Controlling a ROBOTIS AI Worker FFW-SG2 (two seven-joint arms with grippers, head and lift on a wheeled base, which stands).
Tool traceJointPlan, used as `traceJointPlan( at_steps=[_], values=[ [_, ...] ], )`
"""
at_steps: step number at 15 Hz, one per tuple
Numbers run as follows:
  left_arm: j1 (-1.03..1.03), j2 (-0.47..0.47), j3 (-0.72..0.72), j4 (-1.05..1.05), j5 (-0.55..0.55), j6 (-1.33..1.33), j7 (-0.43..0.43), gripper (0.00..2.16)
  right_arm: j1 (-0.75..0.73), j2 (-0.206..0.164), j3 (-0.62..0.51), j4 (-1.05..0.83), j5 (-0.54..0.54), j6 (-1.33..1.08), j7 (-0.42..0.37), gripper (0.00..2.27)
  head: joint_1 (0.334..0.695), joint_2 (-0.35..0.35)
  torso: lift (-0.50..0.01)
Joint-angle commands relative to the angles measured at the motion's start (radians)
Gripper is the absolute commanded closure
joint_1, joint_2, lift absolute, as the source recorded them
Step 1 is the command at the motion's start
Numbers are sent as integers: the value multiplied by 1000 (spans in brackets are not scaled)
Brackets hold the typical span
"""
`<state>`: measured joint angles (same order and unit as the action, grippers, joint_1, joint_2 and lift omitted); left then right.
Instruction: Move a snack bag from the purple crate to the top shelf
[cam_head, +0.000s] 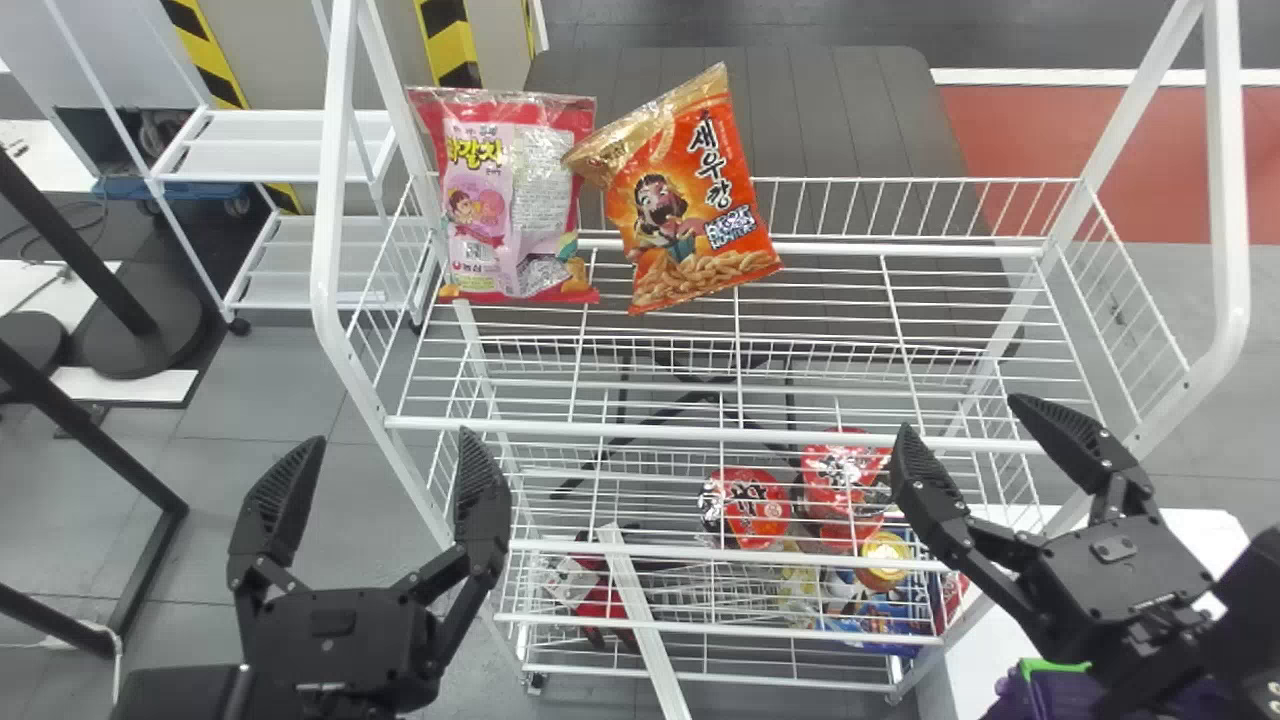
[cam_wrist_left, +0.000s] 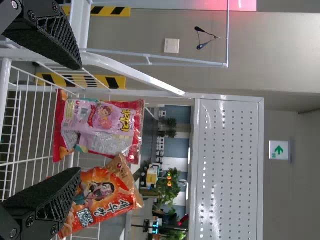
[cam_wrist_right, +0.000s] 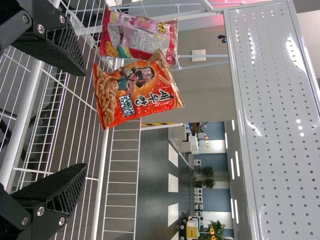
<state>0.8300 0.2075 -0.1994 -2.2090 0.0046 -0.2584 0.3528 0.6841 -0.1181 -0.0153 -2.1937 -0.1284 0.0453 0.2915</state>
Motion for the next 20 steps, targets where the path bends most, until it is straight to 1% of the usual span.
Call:
traceJointPlan(
  at_steps=[1, 8, 15, 20],
  values=[
    [0, 1, 0, -2, 0, 0, 0, 90, 0, 0, 0, 0, 0, 0, 0, 191, 695, 45, 0],
    [-2, 0, -5, -3, -1, 0, 0, 90, -6, -14, -5, 5, -7, 0, 2, 191, 695, 40, 0],
    [-2, -2, -2, -2, -1, 0, 0, 90, -21, -11, -2, 18, -16, 3, 6, 194, 695, 38, 0],
    [-6, -2, -2, 0, 2, 3, 0, 90, -20, -9, -6, 20, -31, 0, 21, 194, 695, 44, -22]
  ],
)
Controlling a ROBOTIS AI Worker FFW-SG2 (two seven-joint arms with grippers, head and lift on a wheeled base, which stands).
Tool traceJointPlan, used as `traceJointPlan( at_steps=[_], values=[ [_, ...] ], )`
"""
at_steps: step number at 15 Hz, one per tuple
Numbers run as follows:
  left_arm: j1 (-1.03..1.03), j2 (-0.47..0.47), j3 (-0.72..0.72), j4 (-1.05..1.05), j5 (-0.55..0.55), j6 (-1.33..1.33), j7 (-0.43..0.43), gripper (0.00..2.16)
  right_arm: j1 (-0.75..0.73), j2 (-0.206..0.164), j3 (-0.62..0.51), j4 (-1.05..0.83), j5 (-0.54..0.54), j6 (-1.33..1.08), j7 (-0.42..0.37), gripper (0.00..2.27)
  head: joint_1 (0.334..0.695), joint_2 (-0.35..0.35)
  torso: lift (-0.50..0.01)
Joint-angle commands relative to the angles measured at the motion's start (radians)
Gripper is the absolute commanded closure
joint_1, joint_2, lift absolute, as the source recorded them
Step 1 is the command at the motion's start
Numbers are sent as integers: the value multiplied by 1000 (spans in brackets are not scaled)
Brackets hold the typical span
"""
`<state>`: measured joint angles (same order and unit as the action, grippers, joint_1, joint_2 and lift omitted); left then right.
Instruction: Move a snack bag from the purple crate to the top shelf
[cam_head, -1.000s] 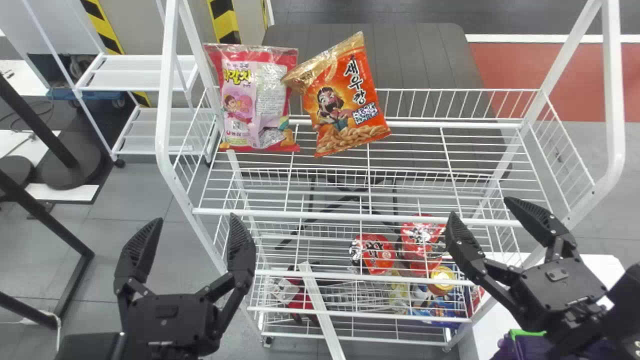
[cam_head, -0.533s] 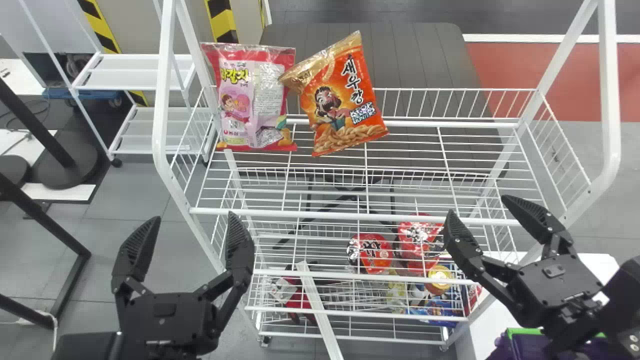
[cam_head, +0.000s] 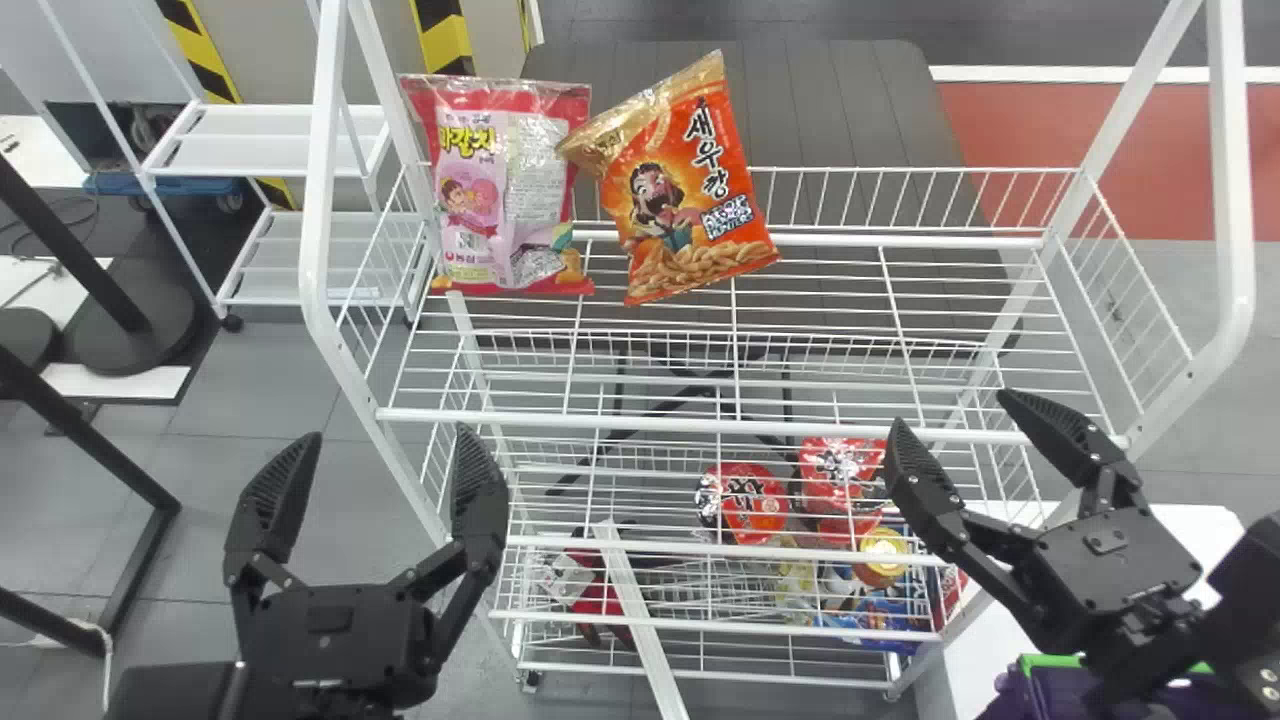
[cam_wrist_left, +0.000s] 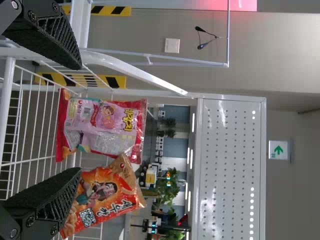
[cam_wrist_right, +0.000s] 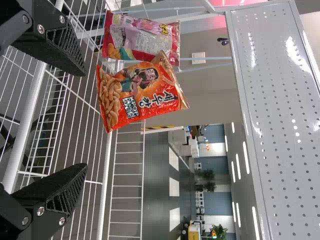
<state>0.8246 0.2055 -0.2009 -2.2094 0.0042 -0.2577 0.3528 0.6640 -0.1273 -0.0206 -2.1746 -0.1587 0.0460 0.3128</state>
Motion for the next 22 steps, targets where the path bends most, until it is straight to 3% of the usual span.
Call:
traceJointPlan(
  at_steps=[1, 22],
  values=[
    [-1, 0, 0, 0, 0, 2, 0, 90, 0, 1, -1, 1, -1, -1, 2, 194, 695, 44, -26],
    [1, 3, -2, -4, 4, -1, 0, 90, 5, 0, -4, 6, -1, -4, 6, 194, 695, 43, -110]
  ],
)
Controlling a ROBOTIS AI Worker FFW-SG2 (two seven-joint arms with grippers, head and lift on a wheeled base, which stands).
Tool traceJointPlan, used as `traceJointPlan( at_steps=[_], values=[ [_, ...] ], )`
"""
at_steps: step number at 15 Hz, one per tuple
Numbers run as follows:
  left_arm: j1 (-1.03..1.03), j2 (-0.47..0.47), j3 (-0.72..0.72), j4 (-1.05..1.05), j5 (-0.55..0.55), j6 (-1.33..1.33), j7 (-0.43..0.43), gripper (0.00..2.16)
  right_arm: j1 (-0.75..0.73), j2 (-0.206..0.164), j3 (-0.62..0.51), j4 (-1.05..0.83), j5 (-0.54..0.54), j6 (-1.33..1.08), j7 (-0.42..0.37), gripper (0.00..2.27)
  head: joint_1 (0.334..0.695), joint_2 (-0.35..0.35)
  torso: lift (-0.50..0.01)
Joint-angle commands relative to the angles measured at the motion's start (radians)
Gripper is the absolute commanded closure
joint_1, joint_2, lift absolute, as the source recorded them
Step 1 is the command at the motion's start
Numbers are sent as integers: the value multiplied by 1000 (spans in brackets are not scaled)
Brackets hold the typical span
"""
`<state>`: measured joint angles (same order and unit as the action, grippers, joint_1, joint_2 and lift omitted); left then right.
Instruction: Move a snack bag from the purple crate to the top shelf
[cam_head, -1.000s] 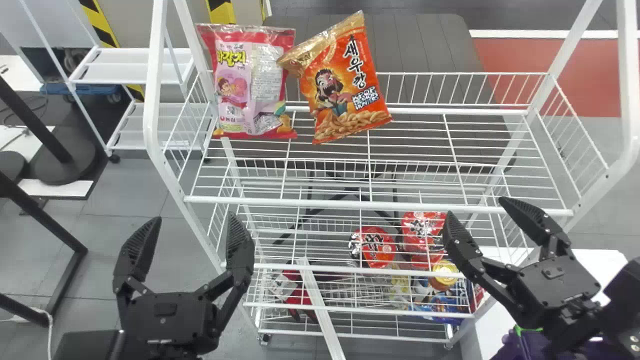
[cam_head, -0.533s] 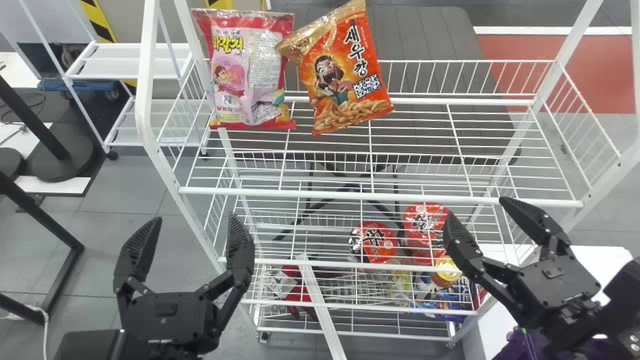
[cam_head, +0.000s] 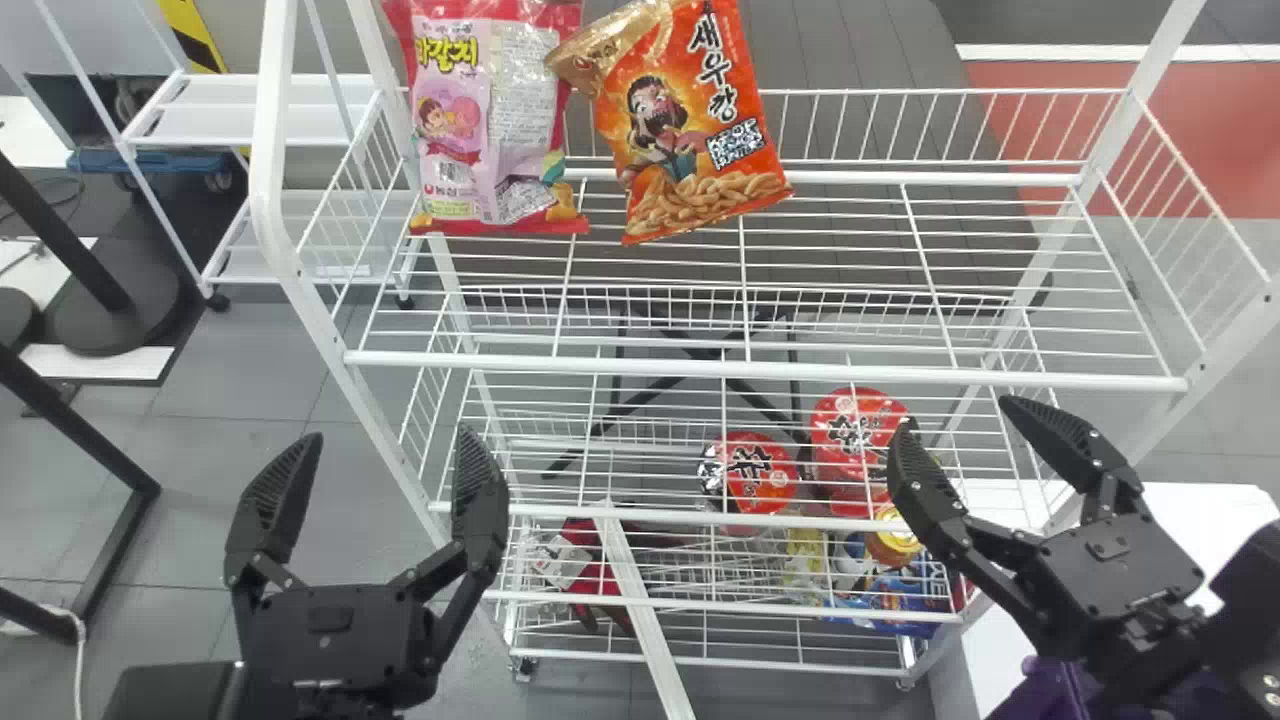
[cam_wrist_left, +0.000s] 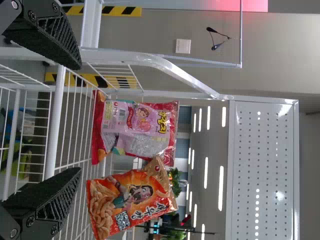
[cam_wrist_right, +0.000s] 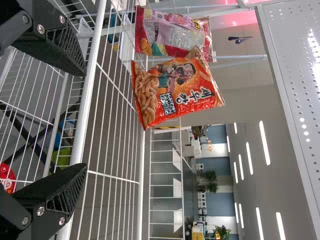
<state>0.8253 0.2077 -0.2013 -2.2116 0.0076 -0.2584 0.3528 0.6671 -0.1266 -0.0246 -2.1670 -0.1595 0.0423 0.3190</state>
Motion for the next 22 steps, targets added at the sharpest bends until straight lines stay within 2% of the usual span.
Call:
traceJointPlan(
  at_steps=[1, 22],
  values=[
    [0, 2, -1, -3, 0, 0, 0, 90, 2, -1, -3, -2, 0, 0, 0, 194, 695, 43, -114],
    [-6, 1, 0, 6, 2, 3, 0, 90, -6, 1, -6, 12, 0, 0, 6, 194, 695, 39, -198]
  ],
)
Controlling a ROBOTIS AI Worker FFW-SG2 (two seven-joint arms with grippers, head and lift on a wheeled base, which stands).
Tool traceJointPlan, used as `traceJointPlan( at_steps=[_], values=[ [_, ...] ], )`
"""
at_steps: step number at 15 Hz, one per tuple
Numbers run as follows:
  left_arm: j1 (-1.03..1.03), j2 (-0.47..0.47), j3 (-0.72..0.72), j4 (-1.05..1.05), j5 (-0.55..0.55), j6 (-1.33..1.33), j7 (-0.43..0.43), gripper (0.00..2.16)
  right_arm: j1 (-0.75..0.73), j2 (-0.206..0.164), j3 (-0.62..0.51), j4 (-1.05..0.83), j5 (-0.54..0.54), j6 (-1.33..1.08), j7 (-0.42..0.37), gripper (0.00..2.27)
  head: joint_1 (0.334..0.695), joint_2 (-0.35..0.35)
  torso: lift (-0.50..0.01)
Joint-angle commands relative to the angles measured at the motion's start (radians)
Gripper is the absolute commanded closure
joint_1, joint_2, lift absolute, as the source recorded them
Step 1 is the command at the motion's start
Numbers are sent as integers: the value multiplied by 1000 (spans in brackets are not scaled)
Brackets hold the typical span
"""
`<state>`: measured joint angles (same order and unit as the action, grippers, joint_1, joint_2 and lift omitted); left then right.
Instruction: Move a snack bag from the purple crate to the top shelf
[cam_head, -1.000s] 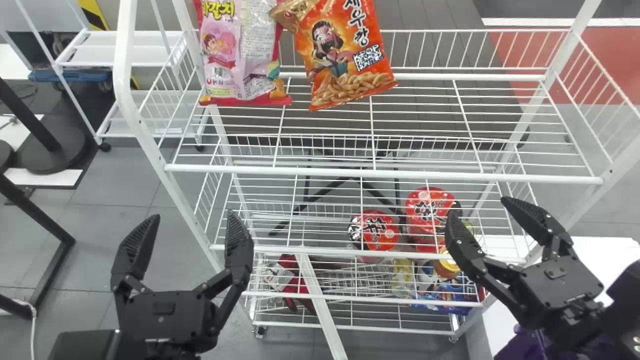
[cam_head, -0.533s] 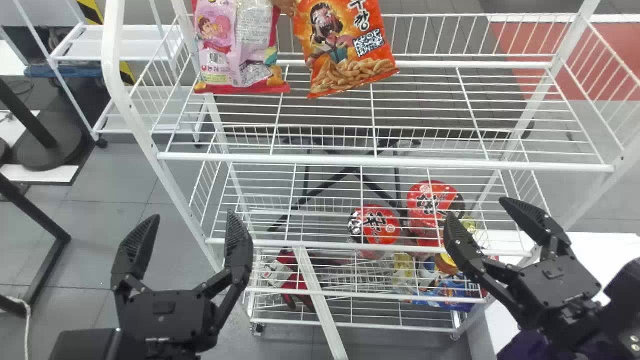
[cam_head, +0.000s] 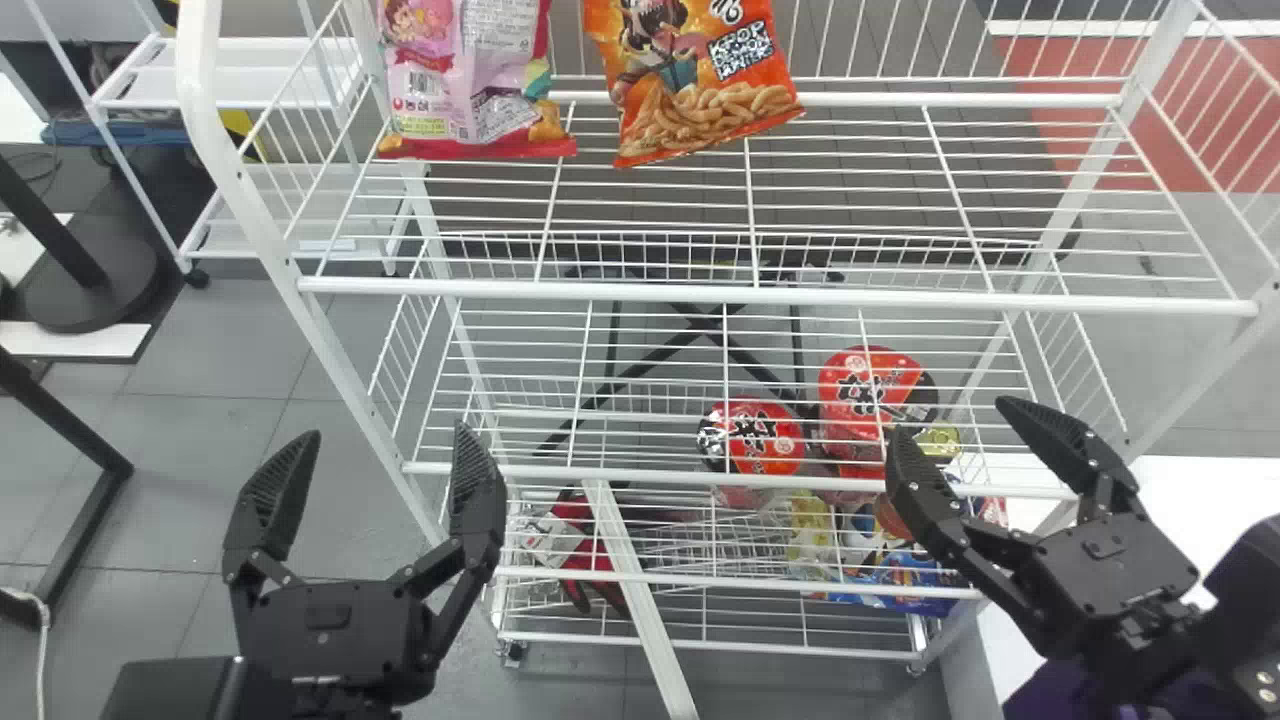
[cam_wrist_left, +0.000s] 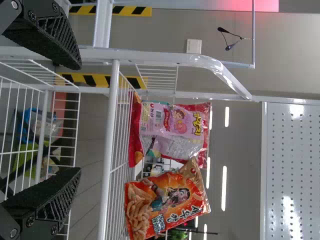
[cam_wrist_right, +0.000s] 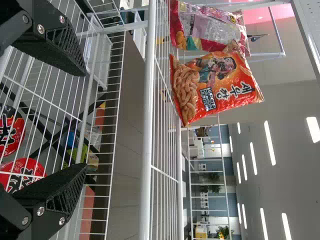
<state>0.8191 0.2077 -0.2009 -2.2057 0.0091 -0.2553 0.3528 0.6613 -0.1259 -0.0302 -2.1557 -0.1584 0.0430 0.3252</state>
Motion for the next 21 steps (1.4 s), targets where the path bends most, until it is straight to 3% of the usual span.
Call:
traceJointPlan(
  at_steps=[1, 21],
  values=[
    [0, 1, 0, 0, 0, 0, 0, 90, 1, 0, 0, 1, 0, -1, 0, 194, 695, 39, -201],
    [5, 2, 1, -6, -6, 0, 0, 90, -2, 0, 0, 11, 2, -16, 3, 194, 695, 39, -281]
  ],
)
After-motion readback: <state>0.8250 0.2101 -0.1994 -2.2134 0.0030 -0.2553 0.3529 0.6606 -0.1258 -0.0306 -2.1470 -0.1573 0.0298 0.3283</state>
